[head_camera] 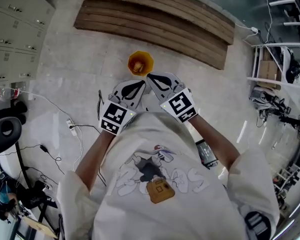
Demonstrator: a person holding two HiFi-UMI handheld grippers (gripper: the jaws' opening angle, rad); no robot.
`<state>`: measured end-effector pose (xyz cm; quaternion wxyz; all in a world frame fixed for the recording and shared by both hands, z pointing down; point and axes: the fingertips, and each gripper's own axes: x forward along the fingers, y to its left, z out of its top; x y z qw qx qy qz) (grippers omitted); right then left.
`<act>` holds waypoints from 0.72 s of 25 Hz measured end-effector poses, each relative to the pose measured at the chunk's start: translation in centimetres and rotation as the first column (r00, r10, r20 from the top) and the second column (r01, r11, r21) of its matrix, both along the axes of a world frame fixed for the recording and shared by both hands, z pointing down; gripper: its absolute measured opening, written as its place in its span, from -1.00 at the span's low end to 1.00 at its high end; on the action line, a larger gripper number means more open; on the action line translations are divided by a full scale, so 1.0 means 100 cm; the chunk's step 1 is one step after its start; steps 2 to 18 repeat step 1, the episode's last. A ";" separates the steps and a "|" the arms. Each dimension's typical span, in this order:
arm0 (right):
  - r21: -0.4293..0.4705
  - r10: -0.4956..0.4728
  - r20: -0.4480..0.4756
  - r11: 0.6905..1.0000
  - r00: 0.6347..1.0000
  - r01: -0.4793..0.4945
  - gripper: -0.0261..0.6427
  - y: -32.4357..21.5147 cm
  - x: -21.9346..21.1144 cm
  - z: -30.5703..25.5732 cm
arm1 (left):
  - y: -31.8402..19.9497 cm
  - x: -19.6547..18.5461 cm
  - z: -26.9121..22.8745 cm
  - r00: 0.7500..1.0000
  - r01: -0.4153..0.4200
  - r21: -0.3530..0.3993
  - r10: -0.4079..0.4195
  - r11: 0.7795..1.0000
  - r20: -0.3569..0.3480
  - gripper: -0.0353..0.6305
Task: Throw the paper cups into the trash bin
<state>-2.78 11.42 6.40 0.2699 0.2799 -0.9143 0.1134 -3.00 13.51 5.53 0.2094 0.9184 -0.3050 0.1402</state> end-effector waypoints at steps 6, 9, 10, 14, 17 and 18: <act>-0.009 -0.001 -0.001 1.000 1.000 0.001 -0.90 0.005 -0.005 0.000 | 0.001 -0.007 0.000 1.000 0.014 -0.017 -0.014 1.000 -0.017 -0.88; -0.009 -0.001 -0.001 1.000 1.000 0.001 -0.90 0.005 -0.005 0.000 | 0.001 -0.007 0.000 1.000 0.014 -0.017 -0.014 1.000 -0.017 -0.88; -0.009 -0.001 -0.001 1.000 1.000 0.001 -0.90 0.005 -0.005 0.000 | 0.001 -0.007 0.000 1.000 0.014 -0.017 -0.014 1.000 -0.017 -0.88; -0.009 -0.001 -0.001 1.000 1.000 0.001 -0.90 0.005 -0.005 0.000 | 0.001 -0.007 0.000 1.000 0.014 -0.017 -0.014 1.000 -0.017 -0.88; -0.009 -0.001 -0.001 1.000 1.000 0.001 -0.90 0.005 -0.005 0.000 | 0.001 -0.007 0.000 1.000 0.014 -0.017 -0.014 1.000 -0.017 -0.88; -0.009 -0.001 -0.001 1.000 1.000 0.001 -0.90 0.005 -0.005 0.000 | 0.001 -0.007 0.000 1.000 0.014 -0.017 -0.014 1.000 -0.017 -0.88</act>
